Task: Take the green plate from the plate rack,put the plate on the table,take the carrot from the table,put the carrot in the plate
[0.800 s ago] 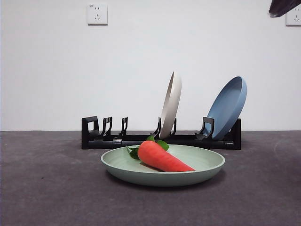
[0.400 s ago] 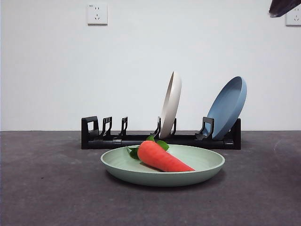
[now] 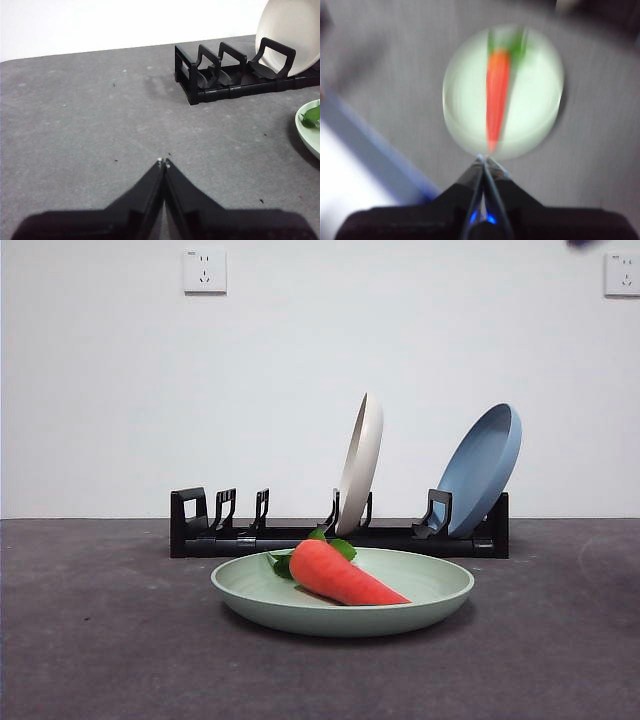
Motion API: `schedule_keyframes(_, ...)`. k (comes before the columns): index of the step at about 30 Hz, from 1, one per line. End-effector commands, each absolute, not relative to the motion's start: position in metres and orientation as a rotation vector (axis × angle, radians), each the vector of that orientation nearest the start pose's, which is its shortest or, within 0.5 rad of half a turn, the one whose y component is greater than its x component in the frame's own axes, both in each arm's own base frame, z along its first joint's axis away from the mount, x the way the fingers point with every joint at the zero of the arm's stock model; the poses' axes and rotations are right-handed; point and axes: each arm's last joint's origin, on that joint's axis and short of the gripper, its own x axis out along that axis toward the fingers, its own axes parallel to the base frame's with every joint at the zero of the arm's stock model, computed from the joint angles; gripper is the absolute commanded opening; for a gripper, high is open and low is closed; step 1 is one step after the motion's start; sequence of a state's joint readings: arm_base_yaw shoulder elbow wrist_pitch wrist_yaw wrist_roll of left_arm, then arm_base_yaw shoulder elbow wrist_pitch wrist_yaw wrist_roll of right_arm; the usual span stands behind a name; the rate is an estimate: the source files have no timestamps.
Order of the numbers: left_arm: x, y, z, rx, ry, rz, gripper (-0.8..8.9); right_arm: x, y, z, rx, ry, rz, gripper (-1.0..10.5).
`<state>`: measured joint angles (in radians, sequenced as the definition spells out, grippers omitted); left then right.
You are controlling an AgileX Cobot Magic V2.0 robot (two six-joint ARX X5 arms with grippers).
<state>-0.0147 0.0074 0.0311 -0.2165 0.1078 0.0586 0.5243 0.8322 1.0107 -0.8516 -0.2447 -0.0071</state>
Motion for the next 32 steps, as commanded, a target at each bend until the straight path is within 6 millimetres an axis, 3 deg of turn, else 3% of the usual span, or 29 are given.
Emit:
schedule_keyframes(1, 0.095, -0.004, 0.149, 0.039, 0.201, -0.123, -0.01, 0.126, 0.069, 0.339, -0.057, 0.442, 0.863, 0.0)
schedule_keyframes(5, 0.095, -0.004, 0.149, 0.039, 0.202, -0.123, -0.01, 0.120, 0.047, 0.309, -0.031, 0.277, 0.770, 0.0)
schedule_keyframes(9, 0.095, -0.004, 0.149, 0.039, 0.201, -0.123, -0.01, 0.112, 0.031, 0.262, -0.022, 0.217, 0.560, 0.0)
schedule_keyframes(14, 0.095, -0.004, 0.149, 0.039, 0.201, -0.123, -0.01, 0.101, 0.020, 0.214, 0.033, 0.160, 0.340, 0.0)
schedule_keyframes(19, 0.095, -0.004, 0.149, 0.039, 0.201, -0.123, -0.01, 0.095, 0.017, 0.178, 0.097, 0.141, 0.277, 0.0)
schedule_keyframes(27, 0.095, -0.004, 0.149, 0.039, 0.201, -0.123, -0.01, 0.095, 0.017, 0.150, 0.141, 0.187, 0.274, 0.0)
schedule_keyframes(32, 0.095, -0.004, 0.149, 0.039, 0.201, -0.123, -0.01, 0.094, 0.017, 0.149, 0.137, 0.189, 0.273, 0.0)
